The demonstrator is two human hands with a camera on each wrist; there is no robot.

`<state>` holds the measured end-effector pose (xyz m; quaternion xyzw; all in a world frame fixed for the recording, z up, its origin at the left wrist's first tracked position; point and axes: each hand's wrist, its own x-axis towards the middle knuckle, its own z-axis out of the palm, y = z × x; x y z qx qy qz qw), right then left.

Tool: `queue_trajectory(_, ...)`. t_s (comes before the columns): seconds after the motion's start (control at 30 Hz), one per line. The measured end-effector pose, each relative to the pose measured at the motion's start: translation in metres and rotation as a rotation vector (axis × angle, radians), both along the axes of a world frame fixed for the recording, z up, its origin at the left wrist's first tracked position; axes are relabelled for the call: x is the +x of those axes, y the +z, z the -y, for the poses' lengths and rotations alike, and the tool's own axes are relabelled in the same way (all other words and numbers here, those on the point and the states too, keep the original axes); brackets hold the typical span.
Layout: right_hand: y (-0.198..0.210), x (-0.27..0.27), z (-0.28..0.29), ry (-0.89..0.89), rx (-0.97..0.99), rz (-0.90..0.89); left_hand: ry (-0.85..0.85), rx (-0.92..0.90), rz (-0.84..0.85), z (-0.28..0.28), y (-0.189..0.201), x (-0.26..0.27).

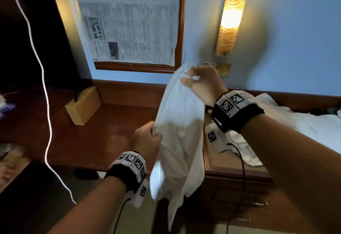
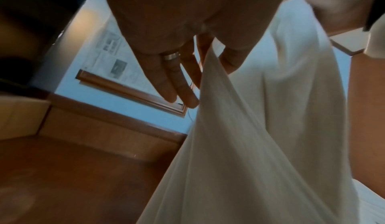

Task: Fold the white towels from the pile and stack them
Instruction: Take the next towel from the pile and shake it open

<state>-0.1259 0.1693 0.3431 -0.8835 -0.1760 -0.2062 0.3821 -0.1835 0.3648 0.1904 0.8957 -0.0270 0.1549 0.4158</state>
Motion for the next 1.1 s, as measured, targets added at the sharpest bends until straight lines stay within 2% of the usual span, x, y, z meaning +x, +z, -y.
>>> queue_trajectory(0.13, 0.022, 0.001, -0.001, -0.012, 0.181, 0.028, 0.051, 0.031, -0.186, -0.023, -0.024, 0.004)
queue_trajectory(0.23, 0.028, 0.006, 0.008, -0.123, 0.262, 0.049, 0.011, -0.047, -0.276, -0.050, -0.042, 0.010)
queue_trajectory(0.3, 0.024, 0.013, 0.019, -0.212, 0.325, -0.014, 0.027, -0.125, -0.273, -0.072, -0.045, 0.013)
queue_trajectory(0.37, 0.013, 0.016, 0.033, -0.282, 0.323, -0.080, 0.143, -0.240, -0.192, -0.095, -0.037, 0.016)
queue_trajectory(0.47, -0.018, 0.013, 0.048, -0.384, 0.253, -0.210, 0.423, -0.408, -0.002, -0.127, -0.005, 0.023)
queue_trajectory(0.57, -0.054, 0.009, 0.051, -0.425, 0.236, -0.320, 0.415, -0.525, 0.167, -0.147, 0.020, 0.035)
queue_trajectory(0.63, -0.074, 0.004, 0.044, -0.445, 0.259, -0.373, 0.397, -0.560, 0.210, -0.154, 0.027, 0.045)
queue_trajectory(0.73, -0.103, -0.006, 0.034, -0.472, 0.328, -0.416, 0.358, -0.484, 0.191, -0.165, 0.027, 0.054)
queue_trajectory(0.8, -0.124, -0.014, 0.028, -0.478, 0.344, -0.461, 0.292, -0.428, 0.097, -0.175, 0.019, 0.057)
queue_trajectory(0.93, -0.157, -0.026, 0.022, -0.489, 0.355, -0.503, 0.157, -0.429, -0.116, -0.184, 0.009, 0.048)
queue_trajectory(1.1, -0.163, -0.034, 0.016, -0.500, 0.380, -0.538, 0.021, -0.156, -0.190, -0.191, -0.004, 0.034)
